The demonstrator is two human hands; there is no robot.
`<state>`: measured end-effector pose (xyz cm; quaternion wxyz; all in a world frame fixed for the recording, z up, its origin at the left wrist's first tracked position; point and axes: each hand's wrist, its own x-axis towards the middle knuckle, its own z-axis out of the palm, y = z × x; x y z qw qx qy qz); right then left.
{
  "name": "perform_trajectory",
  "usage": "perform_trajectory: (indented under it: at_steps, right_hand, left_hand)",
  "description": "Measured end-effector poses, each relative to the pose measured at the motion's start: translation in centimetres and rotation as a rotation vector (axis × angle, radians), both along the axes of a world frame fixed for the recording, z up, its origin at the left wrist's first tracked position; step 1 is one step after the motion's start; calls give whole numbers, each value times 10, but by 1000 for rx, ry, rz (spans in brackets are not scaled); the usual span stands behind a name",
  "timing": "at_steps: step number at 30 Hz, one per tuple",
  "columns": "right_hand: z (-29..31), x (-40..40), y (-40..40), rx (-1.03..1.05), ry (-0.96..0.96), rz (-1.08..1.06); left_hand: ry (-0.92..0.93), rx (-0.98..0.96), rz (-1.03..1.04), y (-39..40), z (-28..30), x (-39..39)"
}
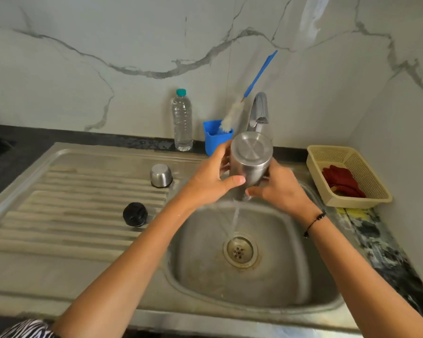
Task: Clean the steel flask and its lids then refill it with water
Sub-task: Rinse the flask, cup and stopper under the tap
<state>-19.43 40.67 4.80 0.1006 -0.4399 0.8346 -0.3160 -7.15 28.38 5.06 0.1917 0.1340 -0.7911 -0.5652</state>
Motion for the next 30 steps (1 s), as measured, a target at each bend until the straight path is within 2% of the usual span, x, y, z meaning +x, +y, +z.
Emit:
perform_trajectory:
  at_steps: [5,10,12,16,21,24,27,30]
  right_hand:
    - [27,19,-1,-152,215,37]
    - [31,40,-6,-229,247,81]
    - [23,47,-13,-158,190,124]
    - [-10,61,-21,188,54,249]
    - [-2,84,-33,323,87,430]
    - [25,103,-45,246,113,535]
    - [45,127,-58,83,18,646]
    - [41,152,-80,-6,-97,706]
  left_hand:
    - [110,-185,100,6,25,29]
    - [225,-232,136,4,24,52]
    - [185,-148,171,3,8,60]
    - [-15,33,288,8,-35,85]
    - [-18,66,461,16,-42,119]
    - [31,-15,563,11,-16,145]
    - [79,-100,617,6,14,174]
    - [92,-165,699,-1,25,202]
